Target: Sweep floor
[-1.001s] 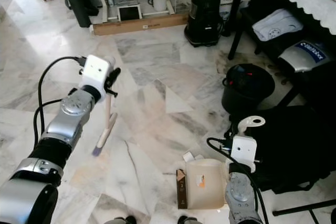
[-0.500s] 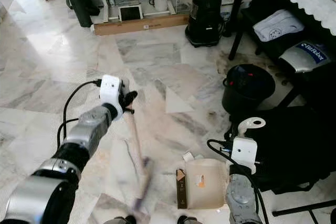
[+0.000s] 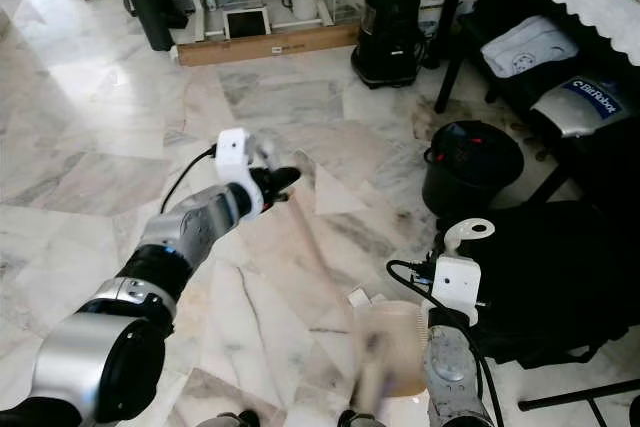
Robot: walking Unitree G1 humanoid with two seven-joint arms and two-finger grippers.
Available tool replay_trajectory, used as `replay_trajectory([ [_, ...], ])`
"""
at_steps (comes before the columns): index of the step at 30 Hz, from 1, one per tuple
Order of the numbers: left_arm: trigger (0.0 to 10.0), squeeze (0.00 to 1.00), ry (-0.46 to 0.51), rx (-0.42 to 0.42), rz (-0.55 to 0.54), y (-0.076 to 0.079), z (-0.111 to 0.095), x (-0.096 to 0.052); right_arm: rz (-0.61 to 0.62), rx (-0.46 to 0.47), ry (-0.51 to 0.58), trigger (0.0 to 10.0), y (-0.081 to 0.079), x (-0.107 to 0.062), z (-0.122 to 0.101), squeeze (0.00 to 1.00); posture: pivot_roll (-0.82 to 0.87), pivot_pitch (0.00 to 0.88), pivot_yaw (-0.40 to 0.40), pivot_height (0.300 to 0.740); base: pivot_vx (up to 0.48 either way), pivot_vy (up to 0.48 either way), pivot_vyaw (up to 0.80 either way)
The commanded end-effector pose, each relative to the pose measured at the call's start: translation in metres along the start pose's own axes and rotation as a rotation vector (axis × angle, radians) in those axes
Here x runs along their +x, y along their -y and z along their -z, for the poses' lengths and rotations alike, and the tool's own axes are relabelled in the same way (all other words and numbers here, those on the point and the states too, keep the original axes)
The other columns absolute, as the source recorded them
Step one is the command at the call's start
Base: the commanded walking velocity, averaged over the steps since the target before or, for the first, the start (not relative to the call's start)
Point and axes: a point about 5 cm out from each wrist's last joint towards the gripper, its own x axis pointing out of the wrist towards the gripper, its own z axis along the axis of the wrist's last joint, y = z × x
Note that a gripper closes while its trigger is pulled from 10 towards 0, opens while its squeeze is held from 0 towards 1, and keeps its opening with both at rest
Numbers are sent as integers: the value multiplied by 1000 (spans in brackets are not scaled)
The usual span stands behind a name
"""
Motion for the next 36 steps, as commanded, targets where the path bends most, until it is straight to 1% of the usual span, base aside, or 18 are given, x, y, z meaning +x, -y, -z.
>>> replay_trajectory([
  [1, 10000, 0, 134, -134, 126, 19, -26, 2, -12, 8, -56, 10000, -4, -7, 9, 0, 58, 162, 26, 740, 0, 0, 0],
  [2, 10000, 0, 159, -122, 116, 18, -32, 1, -12, 8, -56, 10000, -4, -7, 9, 0, 60, 162, 26, 740, 0, 0, 0],
  [4, 10000, 0, 204, -62, 73, 12, -42, -3, -11, 10, -58, 10000, -5, -7, 9, 0, 67, 160, 28, 740, 0, 0, 0],
  [5, 10000, 0, 244, -7, 33, 6, -49, -7, -11, 12, -58, 10000, -5, -7, 9, 0, 69, 160, 29, 740, 0, 0, 0],
  [8, 10000, 0, 315, 83, -19, -3, -60, -16, -10, 13, -58, 10000, -5, -7, 9, 0, 75, 160, 28, 740, 0, 0, 0],
  [9, 10000, 0, 341, 126, -49, -6, -64, -19, -9, 15, -58, 10000, -5, -7, 9, 0, 77, 159, 29, 740, 0, 0, 0],
  [10, 10000, 0, 395, 185, -83, -9, -71, -26, 5, 41, -64, 10000, -4, -7, 10, 0, 77, 159, 29, 740, 0, 0, 0],
  [12, 10000, 0, 418, 204, -89, -9, -73, -28, 15, 59, -69, 10000, -3, -7, 10, 0, 78, 158, 29, 740, 0, 0, 0],
  [13, 10000, 0, 478, 274, -140, -12, -80, -36, 35, 98, -81, 10000, -1, -7, 11, 0, 80, 156, 29, 740, 0, 0, 0],
  [16, 10000, 0, 575, 347, -223, -19, -90, -50, 67, 141, -86, 10000, 4, -5, 11, 0, 82, 152, 29, 740, 0, 0, 0],
  [17, 10000, 0, 626, 400, -273, -25, -95, -59, 78, 154, -83, 10000, 7, -4, 10, 0, 80, 147, 28, 740, 0, 0, 0],
  [20, 10000, 0, 649, 444, -304, -33, -96, -69, 74, 147, -78, 10000, 9, -2, 9, 0, 78, 143, 26, 740, 0, 0, 0],
  [23, 10000, 0, 663, 439, -319, -37, -99, -73, 71, 144, -77, 10000, 10, -1, 9, 0, 77, 139, 24, 740, 0, 0, 0],
  [26, 10000, 0, 694, 364, -330, -42, -111, -79, 73, 145, -75, 10000, 12, 0, 8, 0, 83, 133, 19, 740, 0, 0, 0],
  [28, 10000, 0, 698, 351, -326, -43, -114, -80, 71, 147, -75, 10000, 12, 0, 8, 0, 85, 132, 18, 740, 0, 0, 0],
  [30, 10000, 0, 697, 313, -296, -42, -118, -82, 65, 153, -75, 10000, 10, 2, 7, 0, 89, 128, 17, 740, 0, 0, 0],
  [33, 10000, 0, 675, 296, -244, -38, -116, -79, 72, 178, -77, 10000, 9, 3, 6, 0, 91, 125, 17, 740, 0, 0, 0],
  [36, 10000, 0, 625, 252, -137, -29, -110, -74, 125, 233, -81, 10000, 15, 7, 5, 0, 92, 120, 17, 740, 0, 0, 0],
])
